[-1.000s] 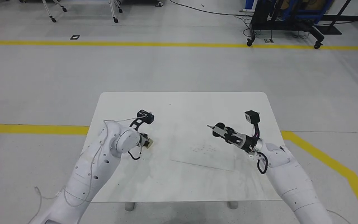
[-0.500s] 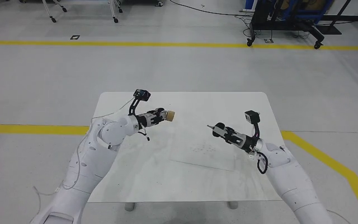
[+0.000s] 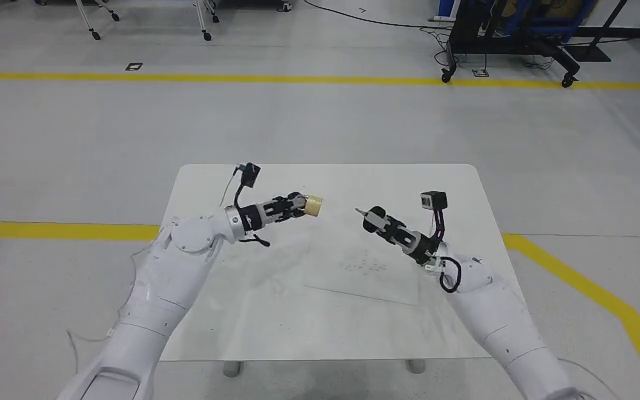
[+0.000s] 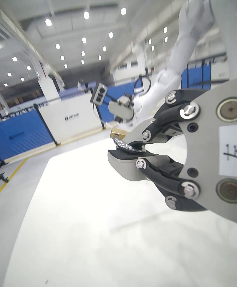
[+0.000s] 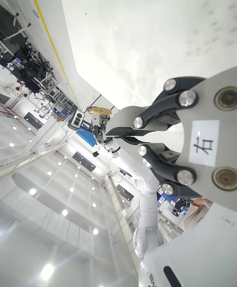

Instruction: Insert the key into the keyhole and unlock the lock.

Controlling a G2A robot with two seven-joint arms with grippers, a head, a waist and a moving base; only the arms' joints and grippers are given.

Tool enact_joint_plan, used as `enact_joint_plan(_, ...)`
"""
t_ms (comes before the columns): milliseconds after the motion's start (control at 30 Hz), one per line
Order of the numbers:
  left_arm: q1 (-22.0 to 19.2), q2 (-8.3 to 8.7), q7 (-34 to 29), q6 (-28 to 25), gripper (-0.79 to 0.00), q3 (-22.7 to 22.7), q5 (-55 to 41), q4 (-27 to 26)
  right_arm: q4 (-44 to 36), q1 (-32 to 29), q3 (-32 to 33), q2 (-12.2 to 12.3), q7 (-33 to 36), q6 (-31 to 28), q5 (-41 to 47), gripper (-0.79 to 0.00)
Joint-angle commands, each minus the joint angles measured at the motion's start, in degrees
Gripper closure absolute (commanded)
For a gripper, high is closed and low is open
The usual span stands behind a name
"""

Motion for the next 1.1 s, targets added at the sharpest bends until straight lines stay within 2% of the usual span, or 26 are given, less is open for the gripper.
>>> enact_joint_plan(0,-2.0,-0.82,-3.5,0.8,0.000,1.4,-6.6,4.2,2.5,1.8,-2.2,-0.9,0.4,-1.9,2.0,0.000)
enact_joint_plan(233,-8.4,-4.18,-13.2,2.0,0.000,7.0,-16.2,15.7,7.6,5.8,-5.5,-2.9,1.6,-3.0,4.5,0.000)
enact_joint_plan(533,-13.8,-8.18,-19.2,-1.8,0.000,12.9,-18.3,24.5,7.8,6.6,-3.5,-4.1,-1.0,-3.0,3.9,0.000)
enact_joint_plan(700,-15.5,-9.44,-21.4,-3.0,0.000,13.8,-19.4,28.1,8.8,6.7,-1.8,-4.5,-1.4,-3.0,2.1,0.000)
enact_joint_plan(867,-16.9,-10.15,-23.1,-3.7,0.000,13.9,-20.1,31.0,10.4,7.5,-2.8,-5.4,-1.8,-3.0,-2.3,0.000)
enact_joint_plan(1067,-18.4,-10.77,-23.5,-3.2,0.000,13.7,-20.4,34.0,7.6,6.3,-3.5,-5.9,0.2,-3.0,-2.8,0.000)
